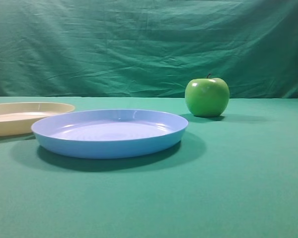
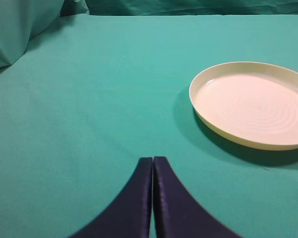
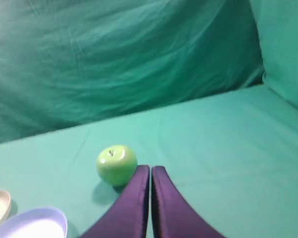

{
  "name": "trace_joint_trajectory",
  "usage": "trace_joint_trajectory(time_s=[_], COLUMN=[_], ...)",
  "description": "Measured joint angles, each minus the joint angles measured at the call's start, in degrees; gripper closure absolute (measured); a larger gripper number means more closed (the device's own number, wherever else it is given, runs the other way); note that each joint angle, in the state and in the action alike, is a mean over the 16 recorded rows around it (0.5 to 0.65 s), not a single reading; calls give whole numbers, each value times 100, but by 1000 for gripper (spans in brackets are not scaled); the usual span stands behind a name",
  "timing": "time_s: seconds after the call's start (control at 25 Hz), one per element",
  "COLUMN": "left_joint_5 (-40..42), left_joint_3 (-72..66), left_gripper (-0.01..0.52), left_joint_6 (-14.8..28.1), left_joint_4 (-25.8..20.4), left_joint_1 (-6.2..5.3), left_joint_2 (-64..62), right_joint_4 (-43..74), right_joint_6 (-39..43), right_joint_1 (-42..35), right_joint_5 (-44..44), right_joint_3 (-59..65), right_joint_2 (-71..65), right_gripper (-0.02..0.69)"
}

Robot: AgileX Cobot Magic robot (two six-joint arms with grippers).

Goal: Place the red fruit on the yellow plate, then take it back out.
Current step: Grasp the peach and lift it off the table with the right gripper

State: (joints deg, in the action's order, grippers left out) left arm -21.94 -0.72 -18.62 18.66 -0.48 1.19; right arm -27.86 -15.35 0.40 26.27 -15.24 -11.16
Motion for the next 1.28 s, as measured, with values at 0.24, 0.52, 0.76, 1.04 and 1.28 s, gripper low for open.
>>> trace_joint_trajectory(time_s=[0.24, 0.52, 0.76, 1.04, 1.28], left_joint_5=[0, 0, 0, 0, 0], left_joint_3=[0, 0, 0, 0, 0], left_gripper=[514, 514, 514, 514, 514], left_joint_6=[0, 0, 0, 0, 0], left_joint_4=[0, 0, 0, 0, 0], left_joint_1=[0, 0, 0, 0, 0], left_joint_2=[0, 0, 0, 0, 0], right_joint_4=[124, 255, 501, 1248, 1905], right_joint_6=[-109, -131, -2, 375, 670], right_joint_1=[0, 3, 184, 779, 1293], right_joint_5=[1455, 2639, 3032, 2987, 2663], right_joint_3=[-866, -1644, -2186, -2797, -3105], right_joint_2=[-1350, -2980, -4174, -5273, -5984], right_gripper=[665, 665, 665, 661, 560])
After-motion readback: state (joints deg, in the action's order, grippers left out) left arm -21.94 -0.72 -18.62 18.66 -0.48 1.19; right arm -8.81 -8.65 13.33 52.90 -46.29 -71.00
